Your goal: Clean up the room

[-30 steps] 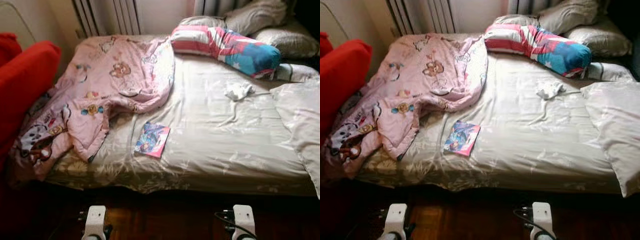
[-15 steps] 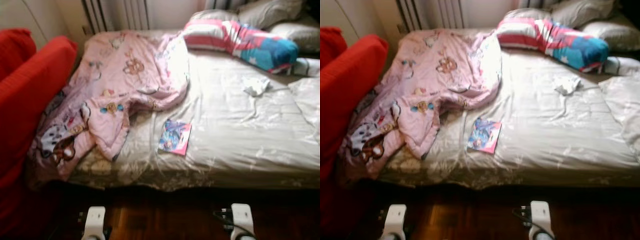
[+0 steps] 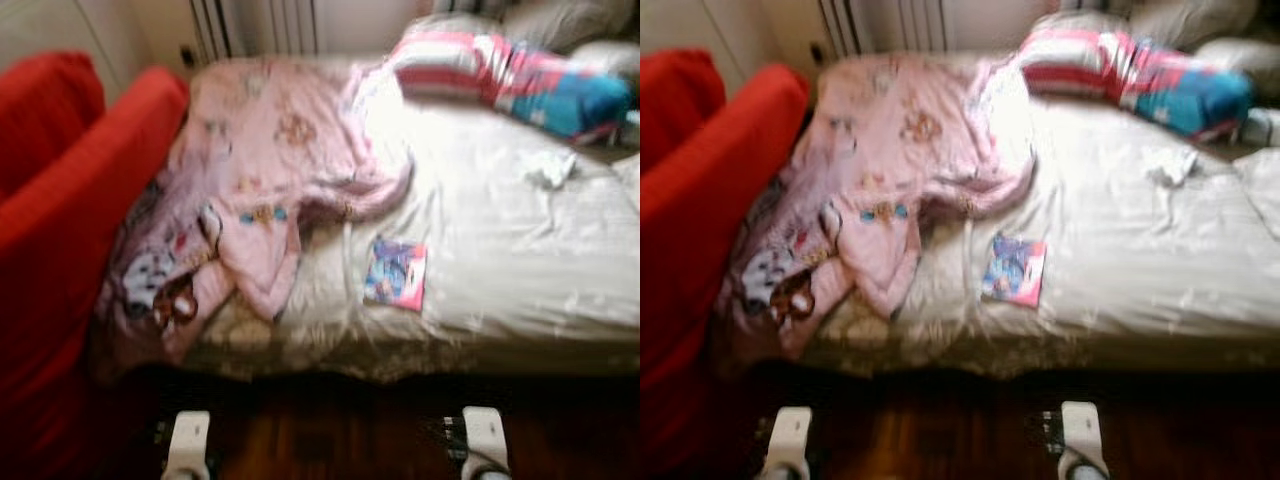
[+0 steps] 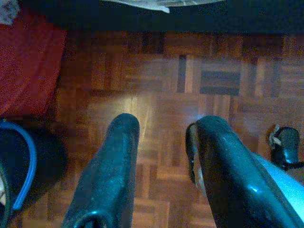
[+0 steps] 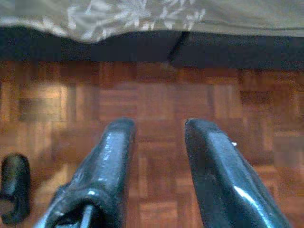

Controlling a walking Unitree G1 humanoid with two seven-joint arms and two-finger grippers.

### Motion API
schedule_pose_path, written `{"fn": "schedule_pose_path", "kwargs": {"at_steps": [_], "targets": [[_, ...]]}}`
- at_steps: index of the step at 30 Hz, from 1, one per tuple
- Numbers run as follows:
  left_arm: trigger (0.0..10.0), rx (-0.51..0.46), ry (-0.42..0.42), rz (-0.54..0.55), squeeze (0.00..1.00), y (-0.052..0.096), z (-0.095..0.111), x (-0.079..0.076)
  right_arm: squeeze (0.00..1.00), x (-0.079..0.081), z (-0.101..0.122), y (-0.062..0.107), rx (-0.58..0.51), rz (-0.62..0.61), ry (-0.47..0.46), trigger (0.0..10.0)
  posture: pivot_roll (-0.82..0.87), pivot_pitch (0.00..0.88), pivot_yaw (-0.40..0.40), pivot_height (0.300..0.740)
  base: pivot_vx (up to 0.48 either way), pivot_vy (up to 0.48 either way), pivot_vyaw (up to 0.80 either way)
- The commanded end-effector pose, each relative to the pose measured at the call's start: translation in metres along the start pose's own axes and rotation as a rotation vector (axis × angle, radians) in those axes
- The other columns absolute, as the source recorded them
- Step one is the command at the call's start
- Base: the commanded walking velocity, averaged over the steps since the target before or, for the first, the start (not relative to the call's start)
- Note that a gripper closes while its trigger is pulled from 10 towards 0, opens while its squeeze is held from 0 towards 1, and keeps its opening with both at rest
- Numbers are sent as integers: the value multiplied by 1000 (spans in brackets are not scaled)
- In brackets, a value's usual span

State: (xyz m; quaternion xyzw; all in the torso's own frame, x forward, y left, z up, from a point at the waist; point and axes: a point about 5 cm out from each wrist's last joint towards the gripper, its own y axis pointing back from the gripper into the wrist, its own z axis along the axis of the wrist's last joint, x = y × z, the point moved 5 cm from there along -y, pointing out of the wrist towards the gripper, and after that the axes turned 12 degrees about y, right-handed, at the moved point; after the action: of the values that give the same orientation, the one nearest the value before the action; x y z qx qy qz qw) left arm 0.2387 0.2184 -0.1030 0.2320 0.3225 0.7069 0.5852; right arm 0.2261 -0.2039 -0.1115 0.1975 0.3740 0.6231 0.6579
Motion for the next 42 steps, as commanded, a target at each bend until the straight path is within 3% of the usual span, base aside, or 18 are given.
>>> {"fn": "schedule_pose_path", "kwargs": {"at_steps": [1, 2, 10, 18, 19, 20, 21, 27, 28, 42], "targets": [[10000, 24, -10, 4, 0, 2, -9, 4, 667, 6, -7, 2, 20, 15, -14, 10000, -40, 150, 37, 740, 0, 0, 0], [10000, 22, -9, 3, 0, 2, -9, 4, 1000, 6, -7, 2, 21, 16, -13, 10000, -41, 141, 36, 740, 0, 0, 0], [10000, 19, -18, -21, 0, 3, -11, -1, 1000, 13, -12, 4, 29, 39, 6, 10000, -40, 58, 35, 740, 0, 0, 0], [10000, 8, 8, -18, 0, 1, -3, -2, 1000, 11, -8, 2, 24, 22, 1, 10000, -43, 95, 40, 740, 0, 0, 0], [10000, 16, 1, -32, 0, 0, -3, -6, 827, 10, -8, 2, 26, 19, 3, 10000, -34, 102, 37, 740, 0, 0, 0], [10000, 21, -1, -41, 0, 0, -4, -9, 827, 9, -8, 2, 27, 17, 3, 10000, -32, 103, 37, 740, 0, 0, 0], [10000, 21, -3, -52, 0, -1, -3, -11, 0, 9, -8, 2, 28, 16, 4, 10000, -31, 105, 36, 740, 0, 0, 0], [10000, 5, -13, -81, 0, -2, 4, -20, 0, 9, -7, 2, 28, 15, 6, 10000, -33, 126, 36, 740, 0, 0, 0], [10000, 3, -20, -101, 1000, -2, 5, -24, 0, 8, -7, 2, 27, 13, 4, 10000, -34, 134, 36, 740, 0, 0, 0], [10000, -19, -33, -98, 1000, -3, 12, -24, 0, 8, -6, 1, 30, 12, 1, 10000, -26, 154, 33, 740, 0, 0, 0]]}}
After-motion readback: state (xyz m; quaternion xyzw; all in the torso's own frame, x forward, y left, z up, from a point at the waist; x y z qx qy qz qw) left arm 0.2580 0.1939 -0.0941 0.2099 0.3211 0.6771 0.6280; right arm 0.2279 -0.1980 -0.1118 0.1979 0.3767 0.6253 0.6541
